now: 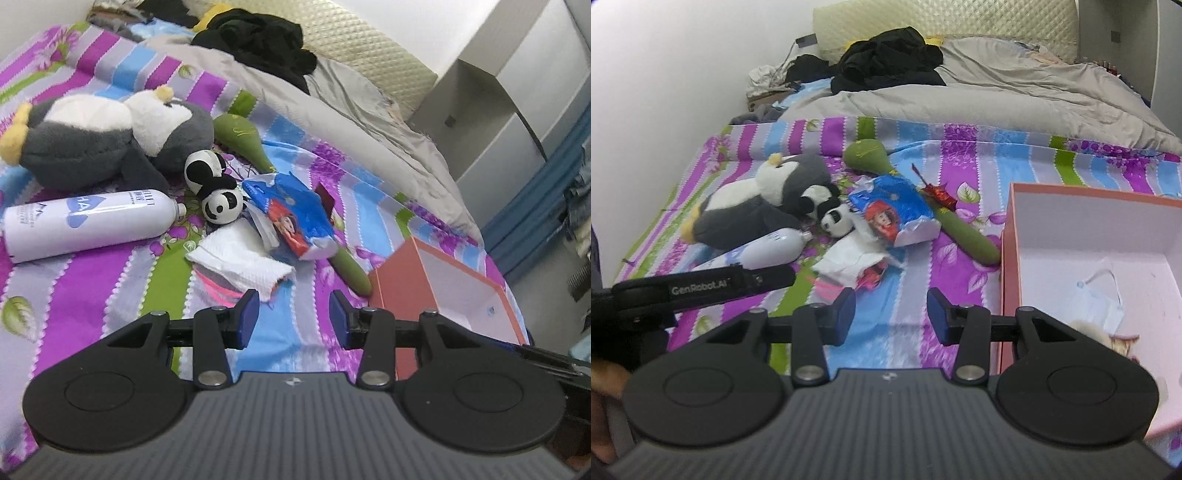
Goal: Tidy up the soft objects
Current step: 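Grasp the red foil wrapper with the right gripper while the left gripper grasps the clear plastic bag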
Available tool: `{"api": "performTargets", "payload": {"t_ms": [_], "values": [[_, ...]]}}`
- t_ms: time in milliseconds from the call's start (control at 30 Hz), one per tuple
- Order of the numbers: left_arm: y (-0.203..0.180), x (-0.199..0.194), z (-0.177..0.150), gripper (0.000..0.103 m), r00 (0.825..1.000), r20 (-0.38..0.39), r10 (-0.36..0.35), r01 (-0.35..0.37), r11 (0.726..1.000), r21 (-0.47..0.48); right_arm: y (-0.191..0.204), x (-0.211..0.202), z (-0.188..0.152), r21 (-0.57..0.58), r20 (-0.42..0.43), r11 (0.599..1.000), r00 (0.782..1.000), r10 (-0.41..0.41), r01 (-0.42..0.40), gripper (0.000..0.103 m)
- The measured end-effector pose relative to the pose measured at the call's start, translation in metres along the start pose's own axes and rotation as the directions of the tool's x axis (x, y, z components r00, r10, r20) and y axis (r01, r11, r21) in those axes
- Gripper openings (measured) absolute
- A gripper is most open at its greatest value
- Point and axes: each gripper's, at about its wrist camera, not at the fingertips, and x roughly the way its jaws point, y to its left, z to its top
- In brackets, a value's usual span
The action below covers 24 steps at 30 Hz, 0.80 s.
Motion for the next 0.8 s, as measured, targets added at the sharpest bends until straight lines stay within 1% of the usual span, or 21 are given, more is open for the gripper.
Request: {"api": "performTargets", "payload": {"t_ms": [200, 300, 333, 433, 600, 667, 767, 800], "values": [[0.019, 0.048, 0.018, 0.046, 1.0, -0.007, -0.006, 0.005, 0.997, -0.071, -0.012, 0.042, 0.027, -0.004, 0.0, 1.0, 1.0, -0.029, 0.029, 0.043], [0.027, 0.07, 0.024, 0.04, 0.999, -0.016, -0.028, 0.027, 0.995, -0.094, -0.015, 0.062, 0.041, -0.014, 0.009, 1.0, 1.0, -0.018, 0.019, 0.04], [0.029, 0.079, 0.027, 0.039, 0.999, -0.021, -0.03, 0.028, 0.994, -0.102, -0.015, 0.069, 0.046, -0.021, 0.015, 1.0, 1.0, -0.02, 0.02, 0.039], [0.034, 0.102, 0.032, 0.039, 0.999, -0.031, -0.036, 0.033, 0.992, -0.12, -0.019, 0.089, 0.06, -0.029, 0.02, 0.999, 1.0, -0.015, 0.016, 0.039], [0.04, 0.136, 0.037, 0.039, 0.998, -0.044, -0.041, 0.034, 0.988, -0.149, -0.026, 0.126, 0.076, -0.04, 0.007, 0.999, 1.0, -0.015, 0.015, 0.038], [0.043, 0.147, 0.04, 0.039, 0.998, -0.039, -0.051, 0.043, 0.985, -0.169, -0.03, 0.142, 0.082, -0.041, 0.002, 0.999, 1.0, -0.018, 0.018, 0.037], [0.051, 0.162, 0.042, 0.039, 0.998, -0.035, -0.045, 0.037, 0.977, -0.212, -0.033, 0.16, 0.089, -0.063, 0.017, 0.997, 0.999, -0.035, 0.036, 0.036], [0.053, 0.166, 0.043, 0.036, 0.998, -0.037, -0.047, 0.037, 0.974, -0.225, -0.033, 0.166, 0.092, -0.069, 0.023, 0.997, 0.999, -0.04, 0.042, 0.035]]}}
